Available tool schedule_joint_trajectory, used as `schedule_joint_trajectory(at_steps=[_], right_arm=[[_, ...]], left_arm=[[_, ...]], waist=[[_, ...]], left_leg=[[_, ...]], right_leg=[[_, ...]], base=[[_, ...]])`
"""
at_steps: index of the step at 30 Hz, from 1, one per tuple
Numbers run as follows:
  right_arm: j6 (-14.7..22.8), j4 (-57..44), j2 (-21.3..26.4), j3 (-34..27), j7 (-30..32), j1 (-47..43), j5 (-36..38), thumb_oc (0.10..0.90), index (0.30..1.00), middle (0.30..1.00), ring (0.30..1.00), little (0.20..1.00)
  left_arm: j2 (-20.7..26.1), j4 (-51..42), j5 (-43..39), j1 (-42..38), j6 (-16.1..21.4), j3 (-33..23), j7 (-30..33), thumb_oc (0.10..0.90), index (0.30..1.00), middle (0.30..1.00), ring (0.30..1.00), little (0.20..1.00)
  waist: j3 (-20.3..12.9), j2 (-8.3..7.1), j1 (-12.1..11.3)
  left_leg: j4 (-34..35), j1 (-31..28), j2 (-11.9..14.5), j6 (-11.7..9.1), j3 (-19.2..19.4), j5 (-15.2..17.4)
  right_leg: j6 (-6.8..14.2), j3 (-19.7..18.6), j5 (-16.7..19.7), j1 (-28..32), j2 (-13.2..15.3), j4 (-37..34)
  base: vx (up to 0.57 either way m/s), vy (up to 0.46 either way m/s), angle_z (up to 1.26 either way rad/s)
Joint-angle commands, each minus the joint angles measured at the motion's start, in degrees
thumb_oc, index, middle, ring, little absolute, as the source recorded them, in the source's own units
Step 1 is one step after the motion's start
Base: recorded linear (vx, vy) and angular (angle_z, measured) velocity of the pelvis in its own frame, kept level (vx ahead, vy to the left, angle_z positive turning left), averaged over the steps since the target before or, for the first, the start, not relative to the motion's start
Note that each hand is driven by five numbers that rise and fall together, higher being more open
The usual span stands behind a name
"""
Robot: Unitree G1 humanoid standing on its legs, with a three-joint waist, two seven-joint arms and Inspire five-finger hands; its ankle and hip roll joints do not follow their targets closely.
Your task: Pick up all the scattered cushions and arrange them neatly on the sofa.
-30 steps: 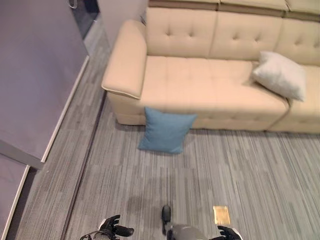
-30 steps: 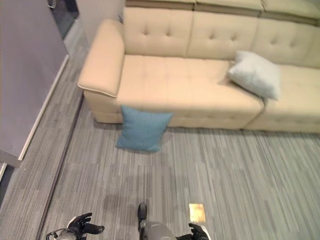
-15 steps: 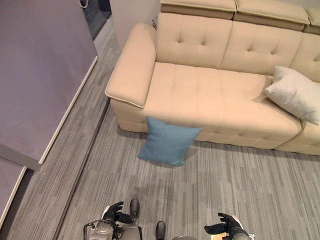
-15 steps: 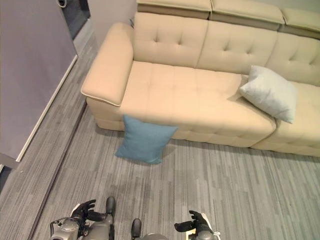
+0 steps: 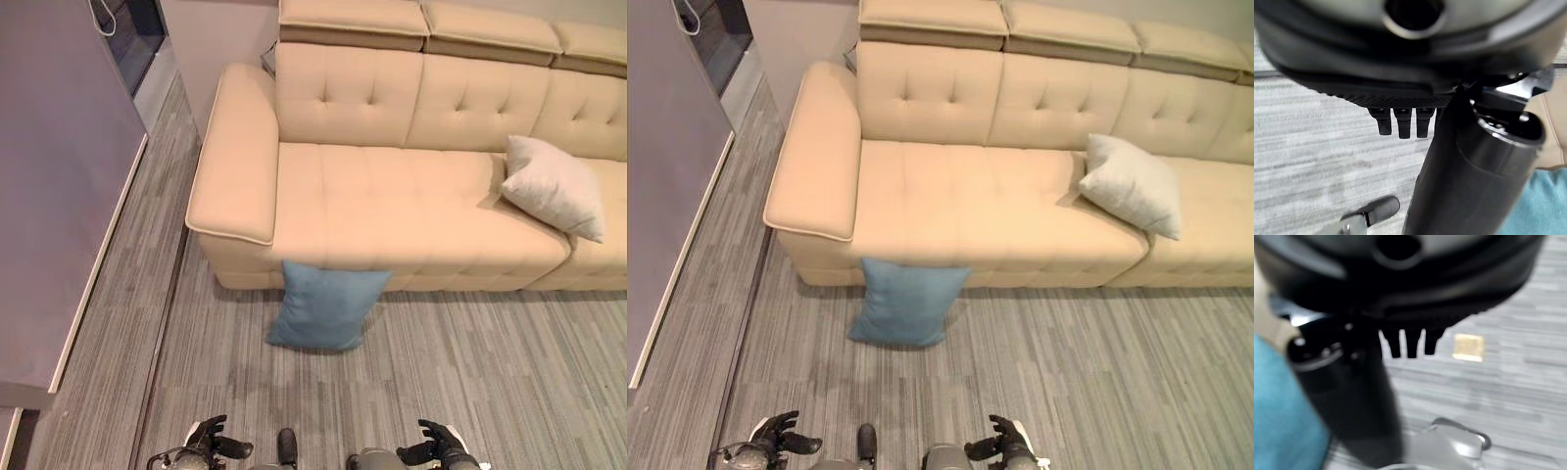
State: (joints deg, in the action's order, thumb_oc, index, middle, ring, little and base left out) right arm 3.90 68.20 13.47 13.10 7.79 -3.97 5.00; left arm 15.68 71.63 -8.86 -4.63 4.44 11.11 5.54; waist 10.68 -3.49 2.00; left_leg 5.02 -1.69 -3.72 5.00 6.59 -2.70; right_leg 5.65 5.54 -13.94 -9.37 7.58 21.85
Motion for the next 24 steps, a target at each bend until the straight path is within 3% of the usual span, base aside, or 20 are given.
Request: schedule_joint_trajectory(at_steps=[1, 4, 9, 10, 11, 13, 16, 20, 23, 24], right_arm=[[0.7, -0.5, 2.8, 0.8, 0.9, 0.0, -0.7, 0.800, 0.900, 0.900, 0.900, 0.900], [0.6, -0.8, 3.3, 1.1, 1.0, -0.1, -1.0, 0.800, 0.900, 0.900, 0.900, 0.900], [1.0, -0.4, 3.7, 0.8, 0.9, 1.0, -0.8, 0.800, 0.900, 0.900, 0.900, 0.900], [1.4, -0.2, 3.7, 0.4, 0.8, 1.2, 0.0, 0.800, 0.900, 0.900, 0.900, 0.900], [1.4, -0.2, 3.7, 0.4, 0.8, 1.2, 0.0, 0.800, 0.900, 0.900, 0.900, 0.900], [1.5, -0.1, 4.0, 0.1, 0.8, 0.8, 0.9, 0.800, 0.900, 0.900, 0.900, 0.900], [1.7, 0.0, 4.3, -0.1, 0.9, 0.3, 2.3, 0.800, 0.900, 0.900, 0.900, 0.900], [1.7, 0.4, 4.5, -0.1, 1.0, 0.5, 2.5, 0.800, 0.900, 0.900, 0.900, 0.900], [1.7, 0.6, 4.9, -0.2, 1.5, 0.1, 2.1, 0.800, 0.900, 0.900, 0.900, 0.900], [1.7, 0.6, 4.9, -0.2, 1.5, 0.1, 2.1, 0.800, 0.900, 0.900, 0.900, 0.900]], left_arm=[[0.1, -0.5, 0.8, 0.1, 0.5, -1.4, -0.2, 0.800, 0.900, 0.900, 0.900, 0.900], [0.1, -0.1, 1.3, -0.2, 0.6, -1.1, -0.2, 0.800, 0.900, 0.900, 0.900, 0.900], [-0.4, 0.0, 2.1, -0.1, 0.9, -0.8, -0.7, 0.800, 0.900, 0.900, 0.900, 0.900], [-0.6, -0.1, 2.2, -0.4, 1.0, -0.1, -0.8, 0.800, 0.900, 0.900, 0.900, 0.900], [-0.6, -0.1, 2.2, -0.4, 1.0, -0.1, -0.8, 0.800, 0.900, 0.900, 0.900, 0.900], [-0.7, -1.0, 2.2, -1.5, 0.9, 0.7, -1.0, 0.800, 0.900, 0.900, 0.900, 0.900], [-0.9, -1.7, 1.1, -2.4, 0.9, 1.1, -0.9, 0.800, 0.900, 0.900, 0.900, 0.900], [-1.2, -2.0, 0.5, -2.4, 0.9, 1.3, -0.8, 0.800, 0.900, 0.900, 0.900, 0.900], [-1.3, -2.1, 0.8, -3.1, 0.9, 2.0, -0.7, 0.800, 0.900, 0.900, 0.900, 0.900], [-1.3, -2.1, 0.8, -3.1, 0.9, 2.0, -0.7, 0.800, 0.900, 0.900, 0.900, 0.900]], waist=[[0.2, -0.55, 0.0], [1.1, -0.84, 1.0], [0.5, -1.12, 1.7], [0.5, -1.39, 2.1], [0.5, -1.39, 2.1], [1.6, -2.00, 2.2], [2.4, -2.36, 1.9], [2.1, -2.50, 1.5], [2.0, -1.70, 0.4], [2.1, -1.73, 0.5]], left_leg=[[-7.3, 0.9, 0.8, -1.5, -3.7, 9.5], [-7.3, -1.2, -0.1, -1.8, -4.9, 10.4], [-8.8, -2.3, 0.5, -3.5, -5.2, 12.0], [-12.3, -1.0, 1.3, -5.5, -4.2, 11.5], [-12.5, -0.9, 1.3, -5.6, -4.2, 11.6], [-21.4, 4.0, 2.9, -7.3, -2.8, 9.1], [-26.6, 7.1, 3.7, -7.4, -2.7, 7.8], [-22.7, 8.0, 3.9, -6.7, -3.4, 9.9], [-13.0, 10.9, 5.1, -7.4, -5.7, 4.9], [-12.9, 10.8, 5.1, -7.4, -5.7, 4.9]], right_leg=[[-0.2, 2.5, 11.4, 0.9, -2.4, -11.1], [-0.2, 2.4, 13.1, -0.7, -3.8, -14.5], [-1.7, 1.3, 12.4, 2.6, -5.0, -17.3], [-2.6, 1.2, 11.8, 4.4, -5.3, -18.5], [-2.6, 1.3, 11.9, 4.4, -5.3, -18.5], [-3.8, 1.5, 11.5, 5.8, -5.1, -19.4], [-5.1, 0.9, 10.8, 7.0, -5.5, -19.6], [-4.7, 0.4, 9.8, 8.1, -5.3, -20.3], [-3.7, -0.5, 8.1, 10.4, -5.7, -21.3], [-3.7, -0.5, 8.0, 10.4, -5.6, -21.3]], base=[[0.22, -0.060, -0.22], [0.16, -0.070, -0.04], [0.14, -0.150, 0.26], [0.05, -0.116, 0.25], [0.05, -0.173, 0.30], [-0.01, -0.115, 0.28], [0.02, -0.056, 0.06], [0.12, 0.017, -0.04], [0.22, 0.126, -0.04], [0.15, 0.129, -0.25]])
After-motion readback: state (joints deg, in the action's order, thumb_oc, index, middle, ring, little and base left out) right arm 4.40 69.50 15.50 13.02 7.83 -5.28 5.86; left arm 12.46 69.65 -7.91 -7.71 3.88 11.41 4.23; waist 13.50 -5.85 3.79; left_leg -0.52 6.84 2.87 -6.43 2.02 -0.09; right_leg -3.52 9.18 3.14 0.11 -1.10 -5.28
